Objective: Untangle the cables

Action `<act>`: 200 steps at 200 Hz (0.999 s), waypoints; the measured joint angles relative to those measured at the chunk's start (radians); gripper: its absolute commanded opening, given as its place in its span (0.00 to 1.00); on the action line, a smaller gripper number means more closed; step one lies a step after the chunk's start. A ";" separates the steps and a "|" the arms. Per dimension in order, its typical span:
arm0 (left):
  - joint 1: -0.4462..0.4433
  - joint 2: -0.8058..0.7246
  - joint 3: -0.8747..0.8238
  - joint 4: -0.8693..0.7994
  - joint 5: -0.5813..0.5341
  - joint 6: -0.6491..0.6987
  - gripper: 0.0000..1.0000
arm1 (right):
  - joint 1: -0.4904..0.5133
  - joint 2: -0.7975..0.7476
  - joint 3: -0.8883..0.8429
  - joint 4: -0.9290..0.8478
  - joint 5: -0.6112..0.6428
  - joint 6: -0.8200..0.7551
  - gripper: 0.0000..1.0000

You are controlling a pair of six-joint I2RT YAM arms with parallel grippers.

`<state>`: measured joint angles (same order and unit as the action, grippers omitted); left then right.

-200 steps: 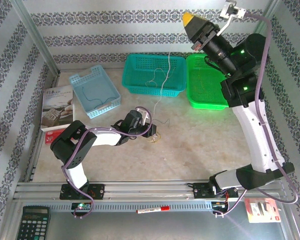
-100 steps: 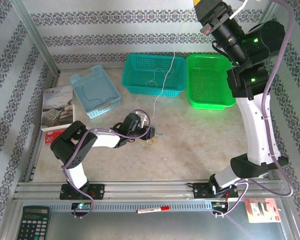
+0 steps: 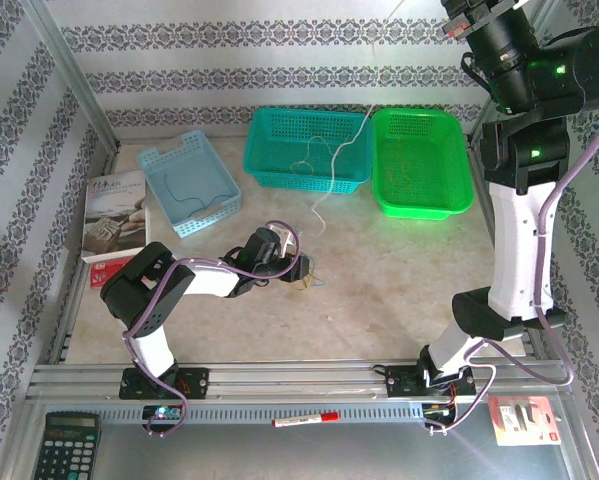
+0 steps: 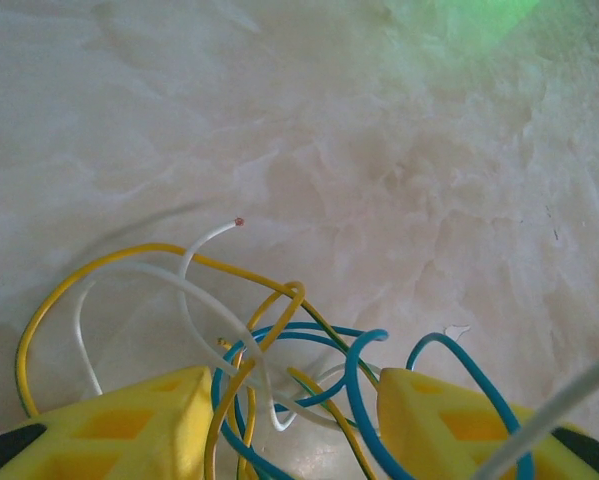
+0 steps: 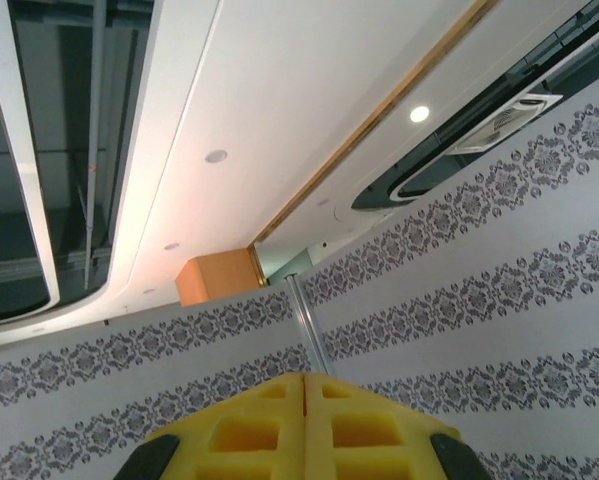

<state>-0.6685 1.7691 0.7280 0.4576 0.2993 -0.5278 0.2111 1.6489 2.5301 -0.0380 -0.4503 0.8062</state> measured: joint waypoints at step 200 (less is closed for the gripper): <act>0.000 0.000 -0.018 0.027 0.004 -0.019 0.65 | -0.154 0.027 0.166 -0.018 0.078 0.005 0.00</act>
<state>-0.6685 1.7691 0.7105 0.4843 0.3035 -0.5465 0.0570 1.6760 2.6965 -0.0563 -0.3725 0.8116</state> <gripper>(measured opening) 0.633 0.053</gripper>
